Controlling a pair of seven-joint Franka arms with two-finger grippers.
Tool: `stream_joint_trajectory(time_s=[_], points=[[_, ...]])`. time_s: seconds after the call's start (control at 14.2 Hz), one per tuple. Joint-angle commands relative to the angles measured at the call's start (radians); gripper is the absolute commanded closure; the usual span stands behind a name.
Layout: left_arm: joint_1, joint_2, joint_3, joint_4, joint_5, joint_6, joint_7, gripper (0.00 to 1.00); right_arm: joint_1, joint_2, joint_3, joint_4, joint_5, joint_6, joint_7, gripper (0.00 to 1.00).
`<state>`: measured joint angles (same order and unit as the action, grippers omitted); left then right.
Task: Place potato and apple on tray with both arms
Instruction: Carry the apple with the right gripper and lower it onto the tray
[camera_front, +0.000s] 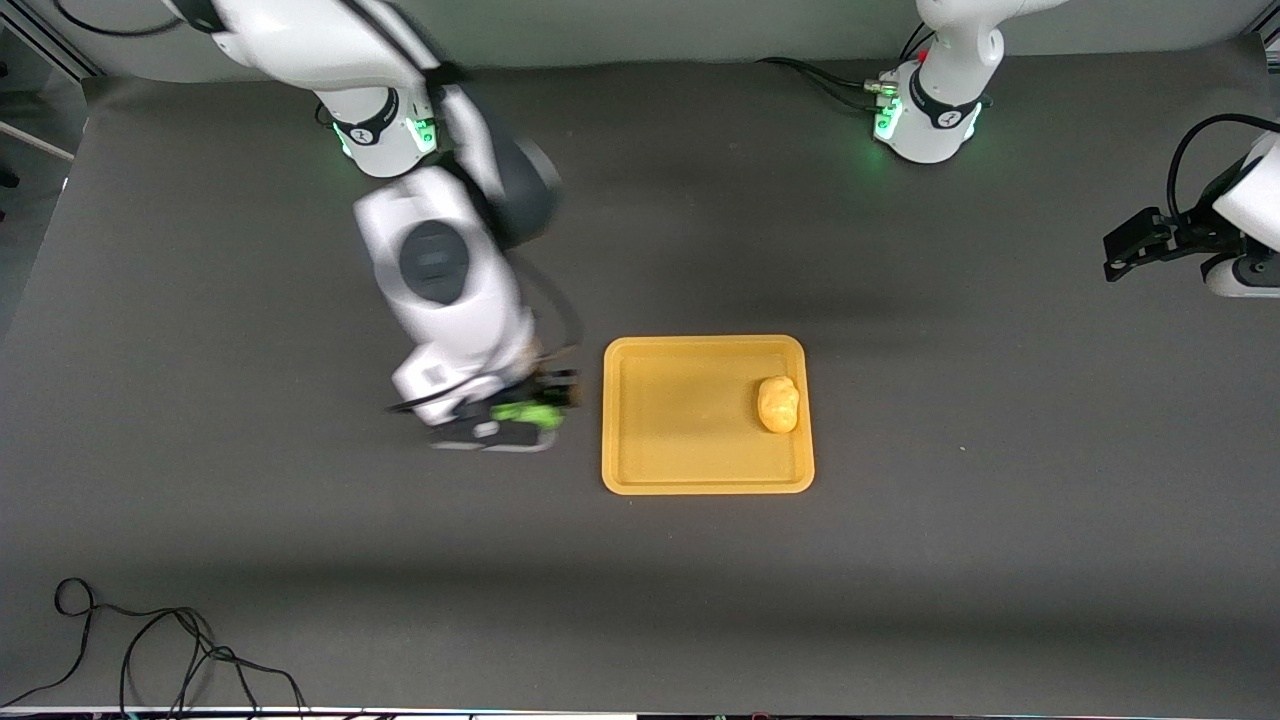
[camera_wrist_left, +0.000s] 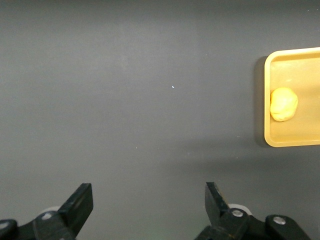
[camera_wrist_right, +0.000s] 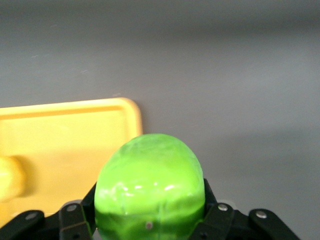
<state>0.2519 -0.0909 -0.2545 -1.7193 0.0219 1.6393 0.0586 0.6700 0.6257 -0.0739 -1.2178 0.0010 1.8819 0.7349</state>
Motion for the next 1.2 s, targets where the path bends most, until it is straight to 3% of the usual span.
stream_joint_trajectory(time_s=[0.0, 0.42, 0.71, 1.13], points=[[0.0, -0.016, -0.003, 0.01, -0.013, -0.018, 0.017, 0.0, 0.115, 0.223, -0.018, 0.286, 0.002, -0.027, 0.209, 0.57], [0.0, -0.015, -0.003, 0.01, -0.013, -0.019, 0.014, 0.0, 0.204, 0.428, -0.018, 0.314, -0.007, 0.233, 0.271, 0.58], [-0.008, -0.018, -0.005, 0.015, -0.013, -0.019, 0.014, 0.0, 0.2, 0.503, -0.024, 0.313, -0.033, 0.293, 0.259, 0.58], [-0.017, -0.018, -0.005, 0.02, -0.013, -0.032, 0.012, 0.0, 0.195, 0.532, -0.024, 0.31, -0.062, 0.301, 0.259, 0.57]])
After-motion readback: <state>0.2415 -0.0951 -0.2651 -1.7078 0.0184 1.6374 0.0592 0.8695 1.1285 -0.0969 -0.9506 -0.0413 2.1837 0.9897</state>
